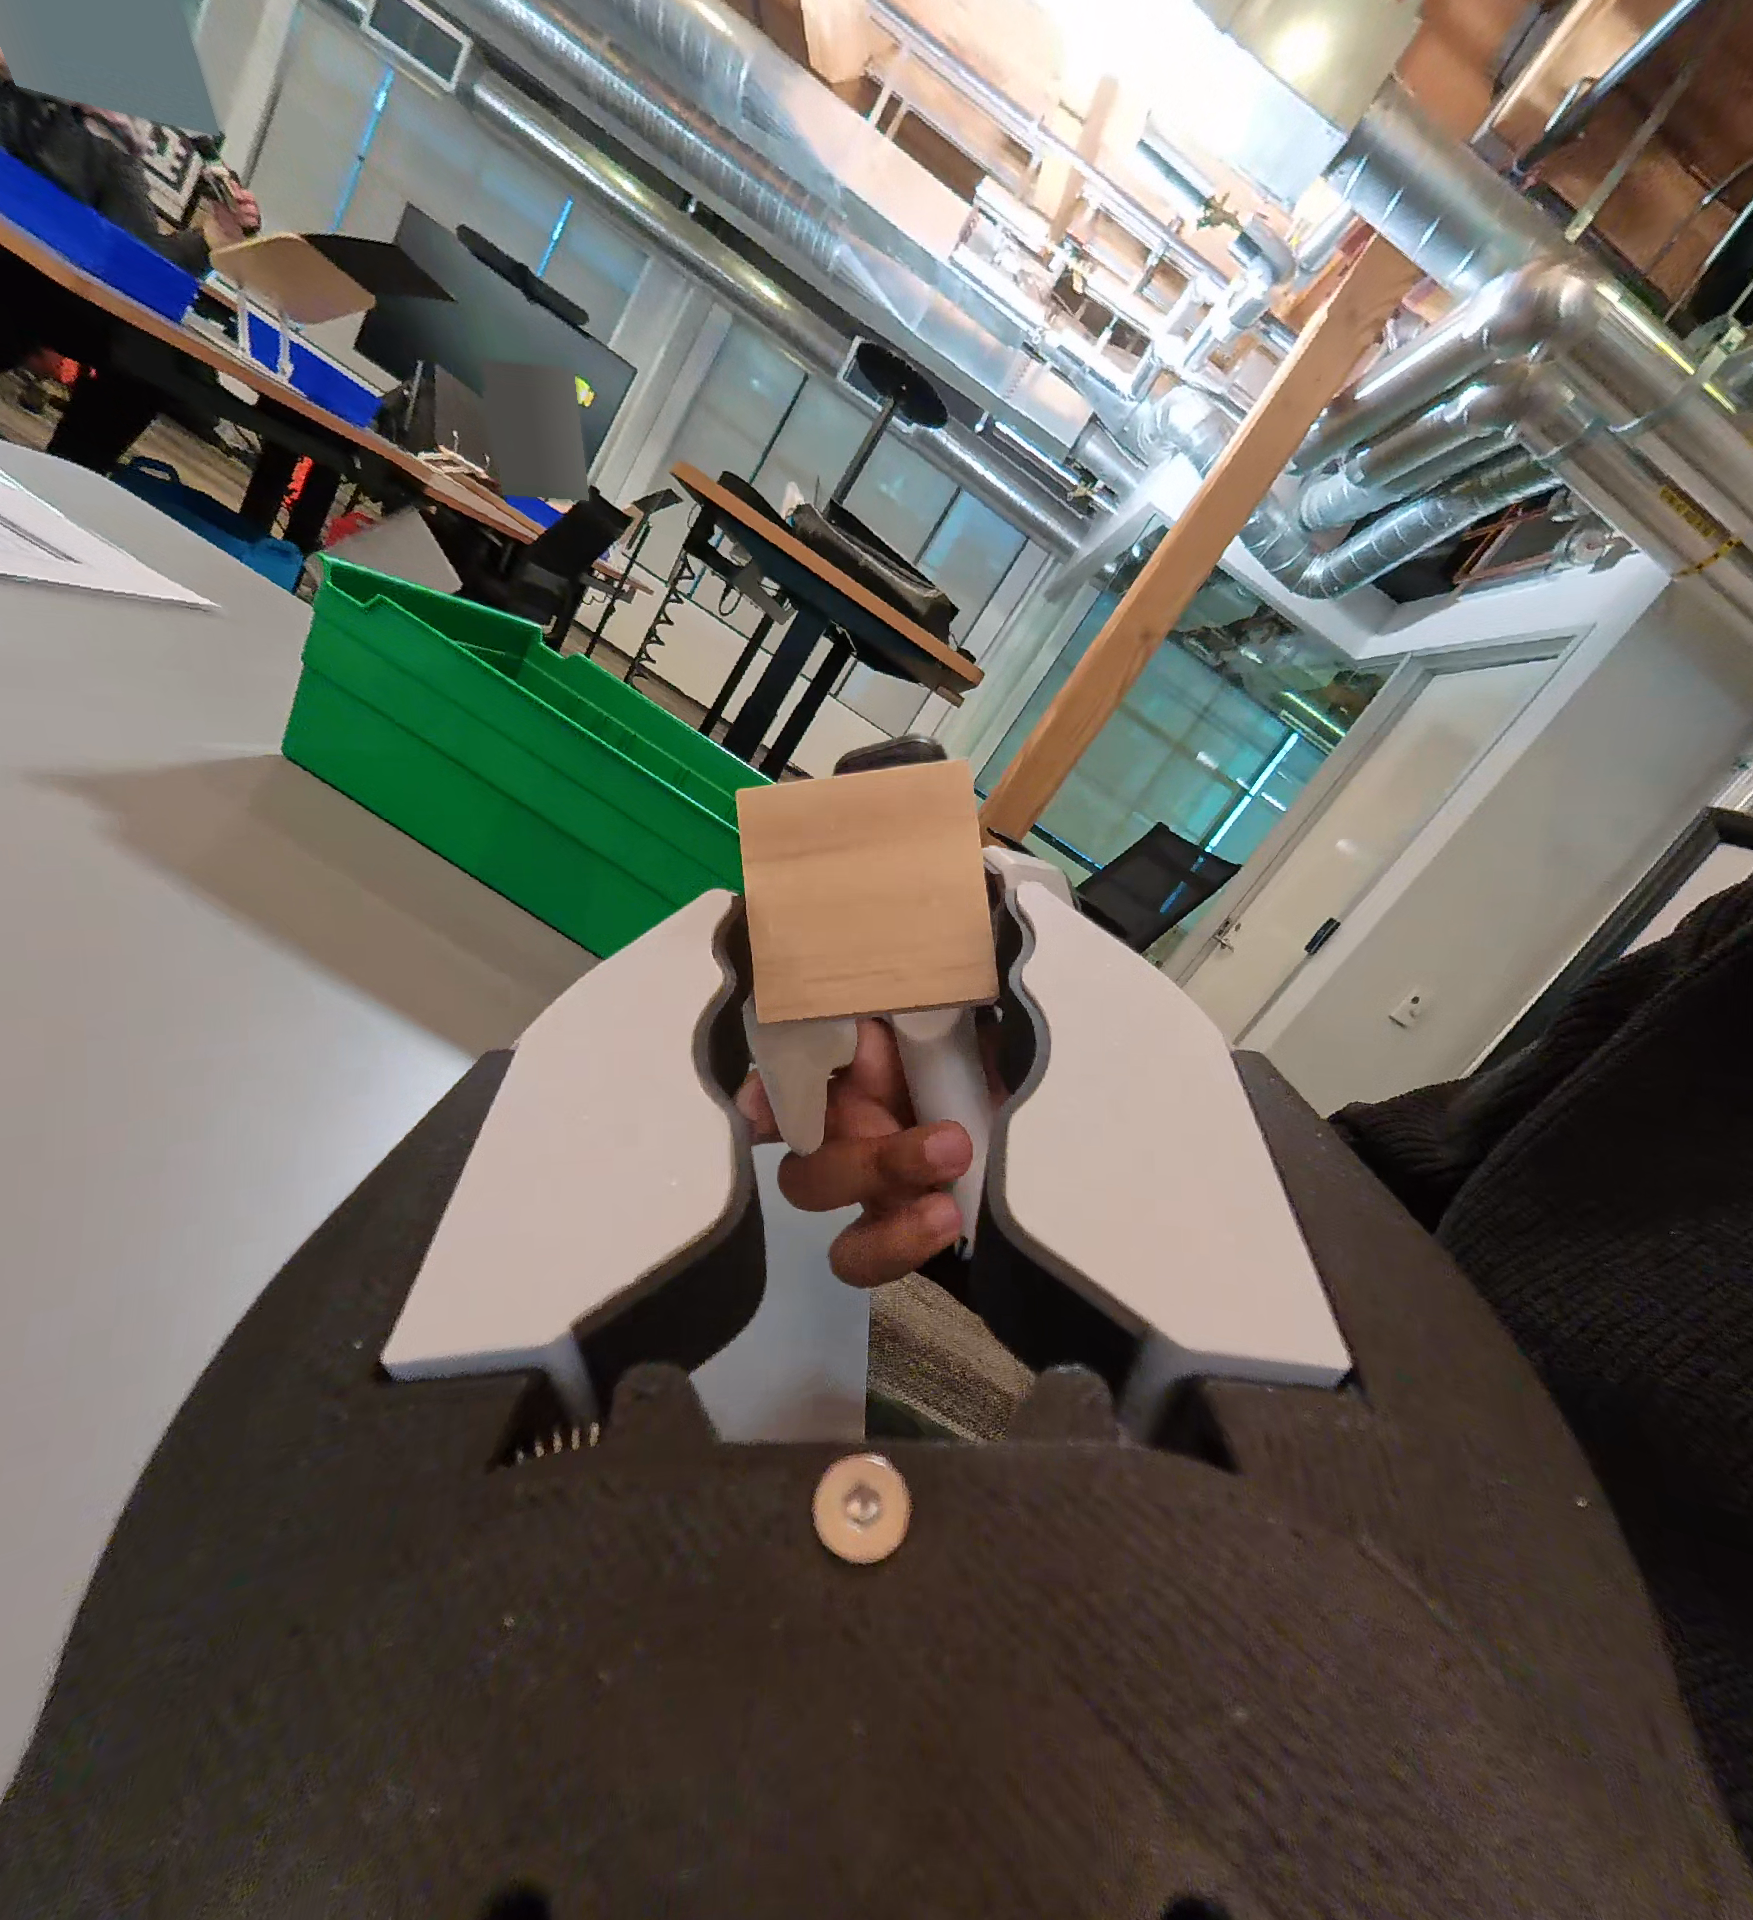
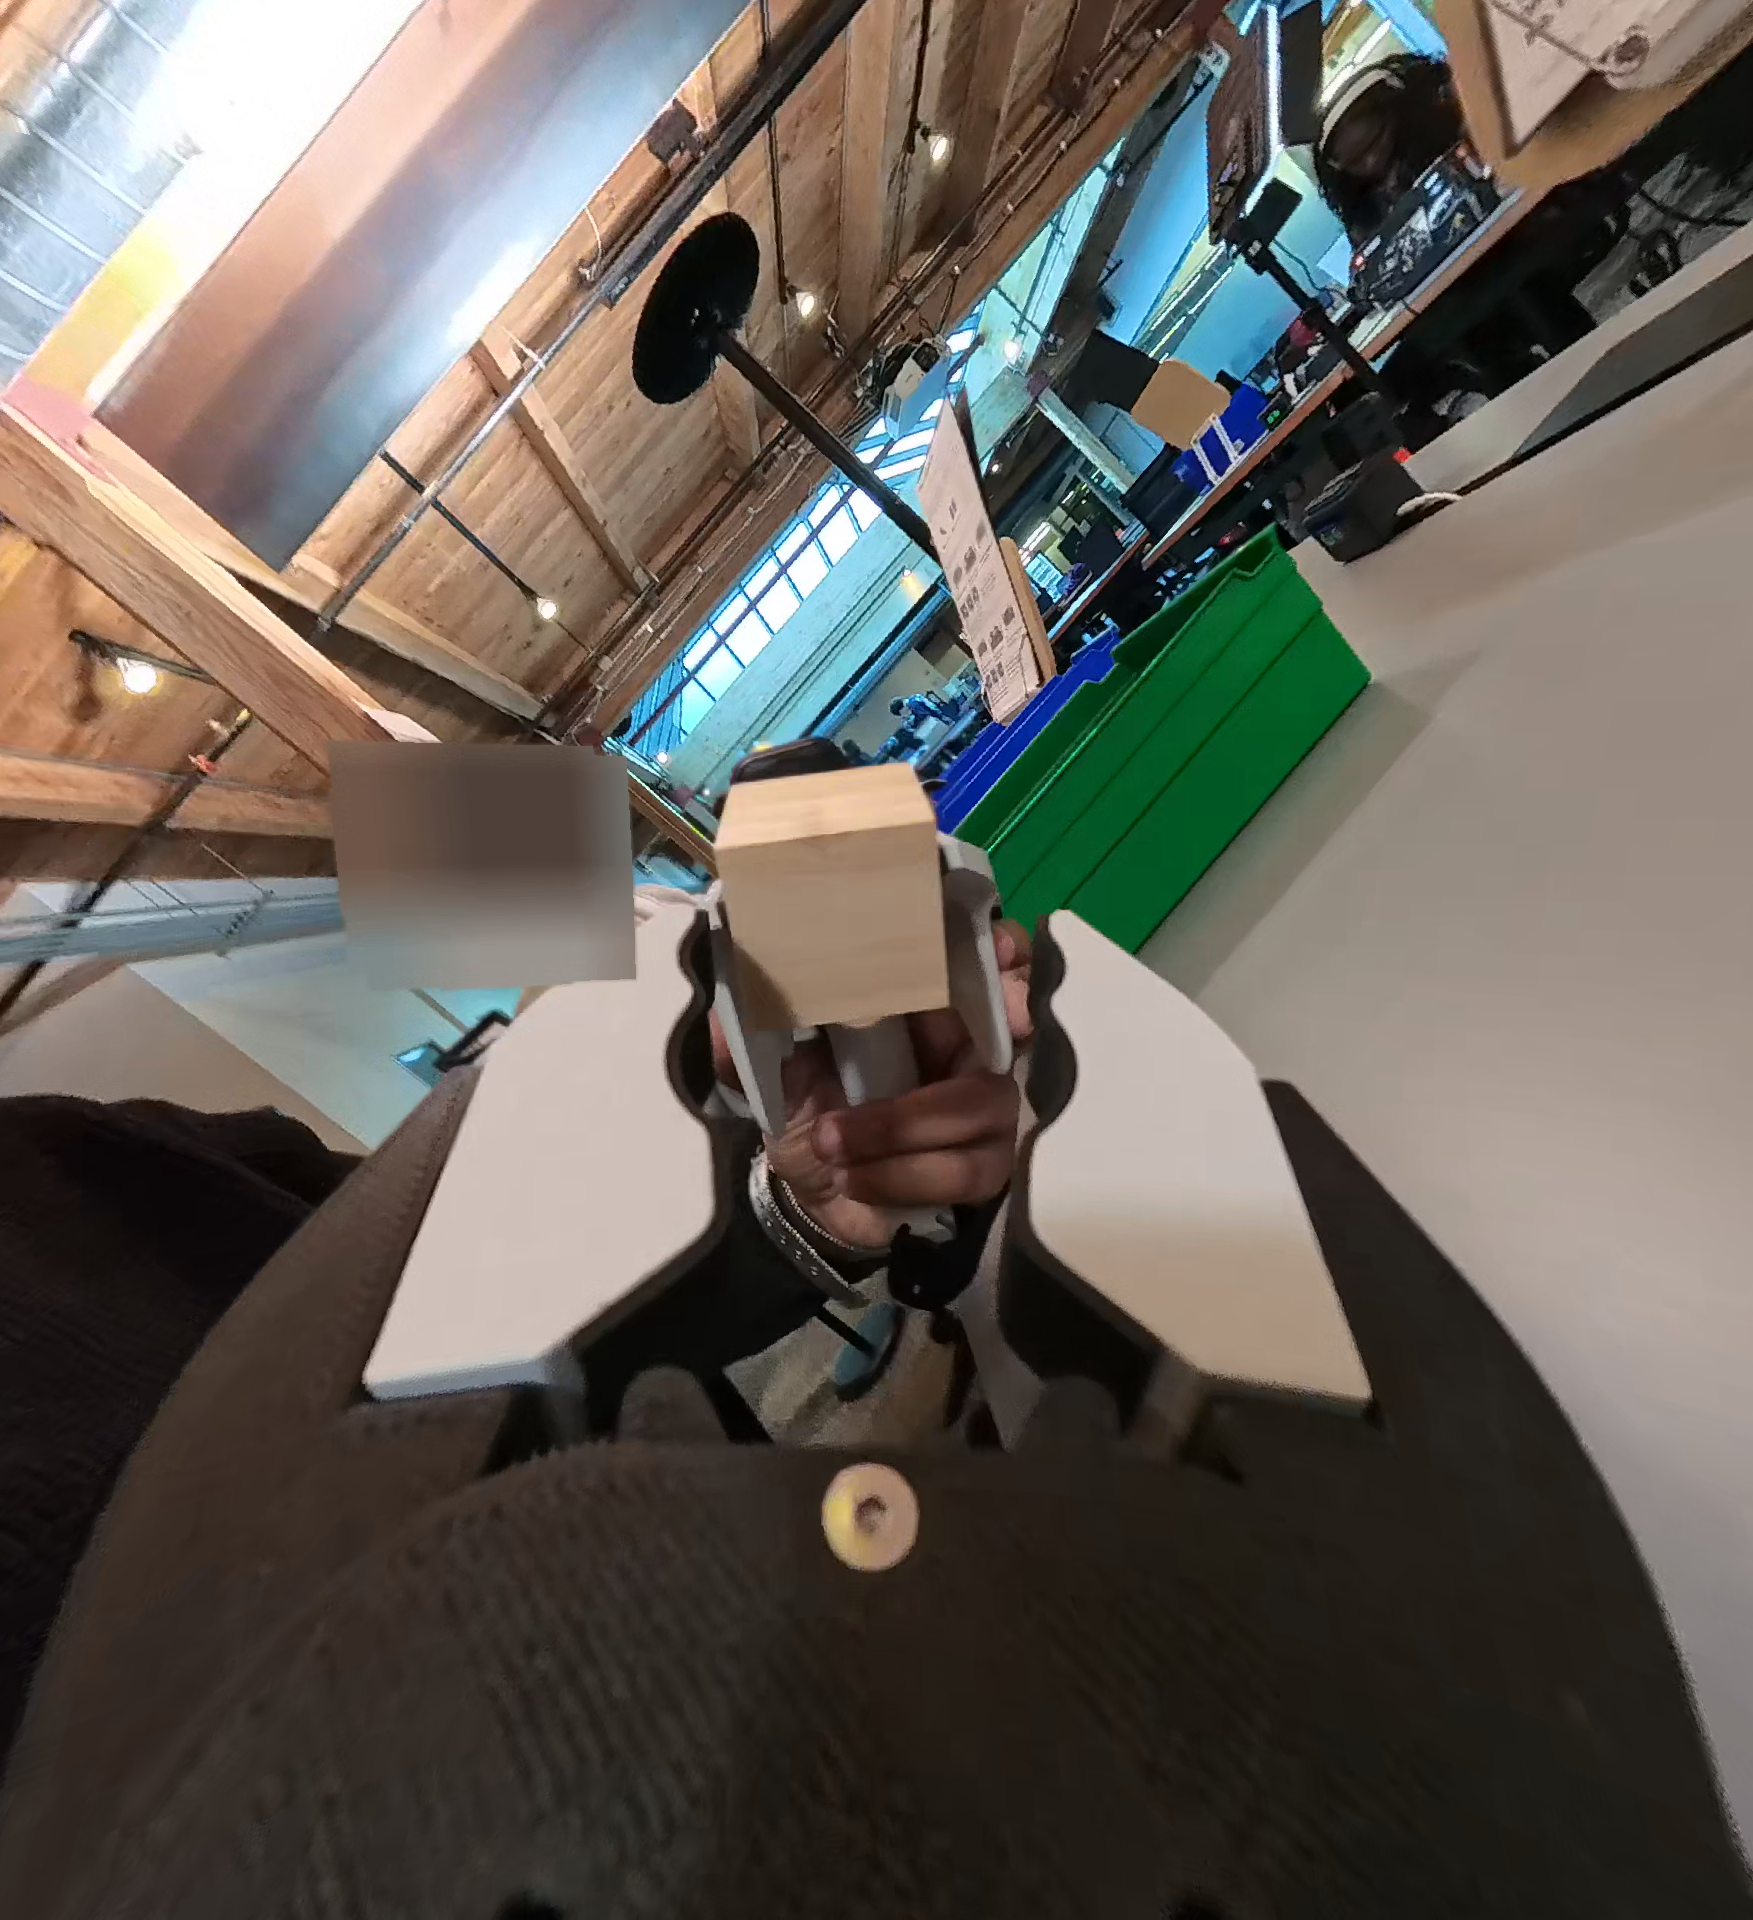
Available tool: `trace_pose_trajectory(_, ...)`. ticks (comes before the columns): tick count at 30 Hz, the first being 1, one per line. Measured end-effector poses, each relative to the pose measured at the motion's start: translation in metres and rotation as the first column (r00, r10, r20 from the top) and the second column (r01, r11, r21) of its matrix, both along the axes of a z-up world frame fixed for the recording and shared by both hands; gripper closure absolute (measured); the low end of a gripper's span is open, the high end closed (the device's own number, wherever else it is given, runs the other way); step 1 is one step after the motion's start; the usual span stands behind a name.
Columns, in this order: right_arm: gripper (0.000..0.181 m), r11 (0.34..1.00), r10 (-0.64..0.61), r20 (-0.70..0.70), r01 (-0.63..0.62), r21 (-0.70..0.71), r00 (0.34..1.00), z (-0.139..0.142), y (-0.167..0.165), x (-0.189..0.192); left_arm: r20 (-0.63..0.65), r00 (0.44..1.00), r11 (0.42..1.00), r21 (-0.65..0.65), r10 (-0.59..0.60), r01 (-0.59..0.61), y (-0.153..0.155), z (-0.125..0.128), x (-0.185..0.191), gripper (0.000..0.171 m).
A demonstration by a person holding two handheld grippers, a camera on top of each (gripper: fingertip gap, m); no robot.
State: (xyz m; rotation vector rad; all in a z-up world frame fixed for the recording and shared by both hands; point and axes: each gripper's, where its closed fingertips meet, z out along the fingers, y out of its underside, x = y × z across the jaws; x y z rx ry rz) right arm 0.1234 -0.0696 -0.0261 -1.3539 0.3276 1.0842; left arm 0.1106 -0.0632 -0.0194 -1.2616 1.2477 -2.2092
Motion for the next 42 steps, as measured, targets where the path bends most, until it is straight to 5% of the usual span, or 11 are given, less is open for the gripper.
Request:
trace_pose_trajectory(8,0.141,1.000,-0.015,0.126,0.012,0.024,0.992,0.002,-0.002,-0.008,-0.014,1.000,0.998,-0.054,-0.011,0.010,-0.005,-0.003,0.001,0.126)
trace_pose_trajectory(19,0.141,1.000,-0.023,0.180,0.021,0.012,0.983,0.002,-0.004,-0.004,-0.049,0.997,0.997,-0.046,-0.059,0.057,-0.011,-0.011,0.001,0.126)
trace_pose_trajectory(27,0.141,0.999,0.020,0.132,-0.015,-0.036,0.991,-0.004,-0.002,-0.005,-0.162,0.940,0.950,-0.137,-0.301,0.280,-0.008,-0.019,-0.008,0.128)
trace_pose_trajectory(42,0.141,0.989,0.054,0.149,-0.033,-0.141,0.987,-0.023,0.002,-0.004,-0.291,0.918,0.963,-0.065,-0.269,0.262,-0.005,-0.039,-0.004,0.128)
